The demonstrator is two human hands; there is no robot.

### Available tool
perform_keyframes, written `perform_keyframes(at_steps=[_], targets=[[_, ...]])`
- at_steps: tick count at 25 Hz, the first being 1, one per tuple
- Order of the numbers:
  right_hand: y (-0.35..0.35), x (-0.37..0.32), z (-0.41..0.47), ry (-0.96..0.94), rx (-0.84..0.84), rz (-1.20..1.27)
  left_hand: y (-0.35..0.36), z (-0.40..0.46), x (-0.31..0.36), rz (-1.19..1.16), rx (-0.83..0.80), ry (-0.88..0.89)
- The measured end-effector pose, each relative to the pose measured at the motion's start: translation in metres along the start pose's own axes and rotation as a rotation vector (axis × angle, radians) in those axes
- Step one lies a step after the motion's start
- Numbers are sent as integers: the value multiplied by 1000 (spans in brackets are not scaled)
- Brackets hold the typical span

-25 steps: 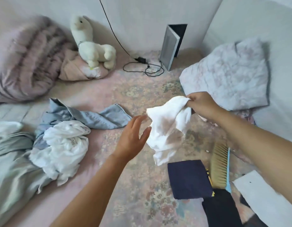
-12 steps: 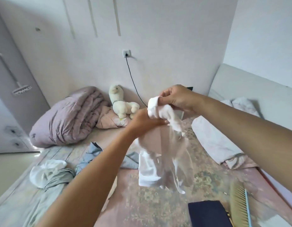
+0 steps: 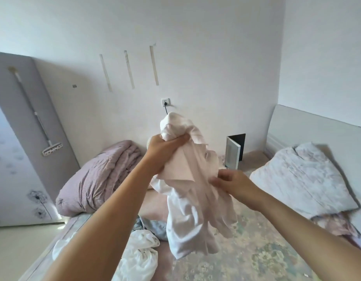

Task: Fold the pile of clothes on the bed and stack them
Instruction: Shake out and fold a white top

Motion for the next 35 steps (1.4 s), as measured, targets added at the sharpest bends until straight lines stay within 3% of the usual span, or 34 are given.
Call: perform_keyframes(at_steps=[3, 7, 11, 17, 21, 25, 27, 32, 35], targets=[[-18, -15, 23, 101, 110, 175, -14, 1, -6, -23, -18, 40], [-25, -50, 49, 176, 98, 364, -29, 2, -22, -107, -52, 46], [-10, -73, 62, 159, 39, 253, -41, 7, -29, -74, -37, 72], [-16, -100, 89, 6, 191, -36, -68, 23, -27, 57, -73, 135], [-17, -117, 97, -33, 75, -206, -81, 37, -21, 66, 44, 199], [-20, -118, 95, -188, -137, -779, -93, 39, 2, -61, 220, 305], [-24, -115, 98, -267, -116, -932, -93, 41, 9, -115, 238, 325], [-56, -120, 103, -333, 99, -920, -99, 47, 24, -67, 277, 365], [-70, -102, 106, -179, 78, -868, -98, 49, 25, -57, 249, 346]])
Point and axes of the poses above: each hand's wrist, its own z-axis towards the middle knuckle, its own y-axis out of the palm, x = y × z, the point moved 6 cm from there along z, towards the middle knuckle, and after that the axes turned 15 degrees about x, right-handed, at the moved point
